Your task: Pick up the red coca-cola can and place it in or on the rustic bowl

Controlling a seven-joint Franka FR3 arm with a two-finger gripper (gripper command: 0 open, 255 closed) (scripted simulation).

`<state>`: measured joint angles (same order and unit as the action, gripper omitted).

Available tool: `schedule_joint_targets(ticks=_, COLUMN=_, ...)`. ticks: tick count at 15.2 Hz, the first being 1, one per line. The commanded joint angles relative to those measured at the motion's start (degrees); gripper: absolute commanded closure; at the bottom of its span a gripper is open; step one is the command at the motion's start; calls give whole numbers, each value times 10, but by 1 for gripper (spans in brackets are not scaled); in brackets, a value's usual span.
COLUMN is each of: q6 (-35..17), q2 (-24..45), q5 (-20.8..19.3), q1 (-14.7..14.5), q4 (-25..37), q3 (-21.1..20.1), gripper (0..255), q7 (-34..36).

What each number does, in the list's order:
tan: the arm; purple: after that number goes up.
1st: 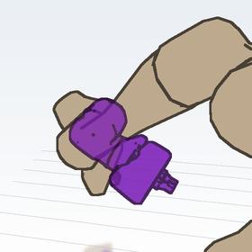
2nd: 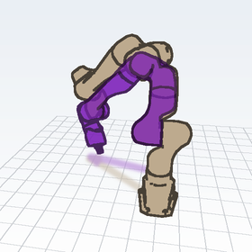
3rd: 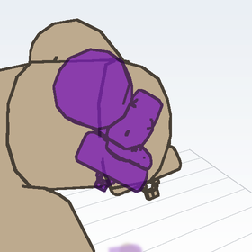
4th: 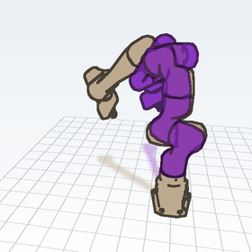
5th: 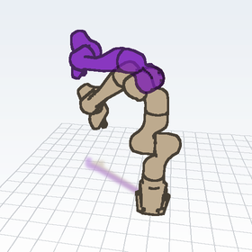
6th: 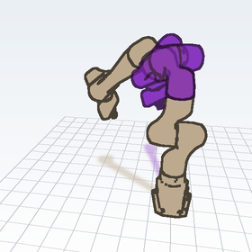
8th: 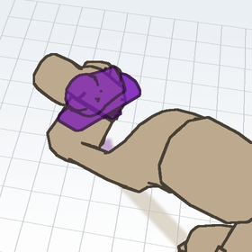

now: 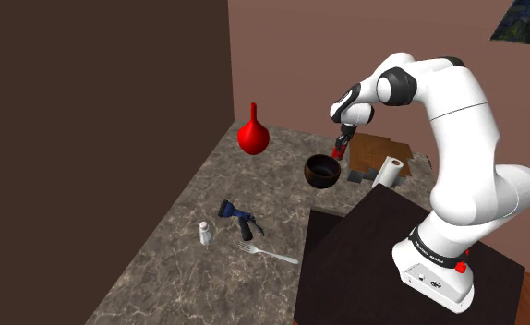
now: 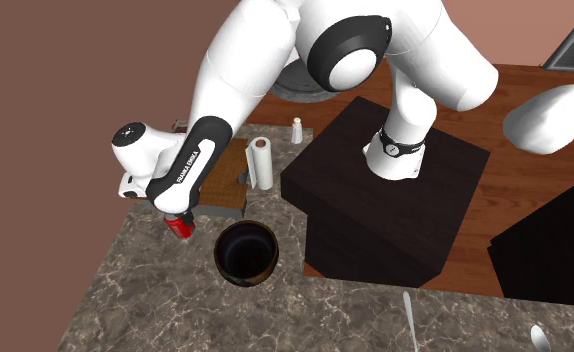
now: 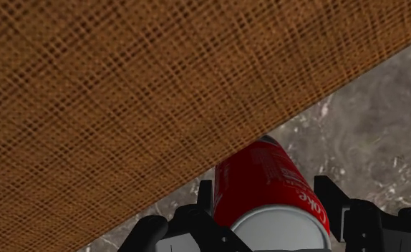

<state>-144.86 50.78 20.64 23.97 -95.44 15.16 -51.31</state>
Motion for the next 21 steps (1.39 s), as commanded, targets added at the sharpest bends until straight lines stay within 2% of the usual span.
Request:
schedule_joint_targets(ticks=1, q6=1, q2=2, q5=0, q1=1, q4=-2, q3=1, gripper=255, q7=0)
schedule_joint_targets(ticks=8, q6=2, q2=1, q5=-1, q1=0, q4=-1, q3=1, gripper=255, q7=1)
schedule_joint_targets(ticks=21, q6=53, q2=-80, q5=-21, q1=-18, q4=-33, q3=26, gripper=255, q7=13)
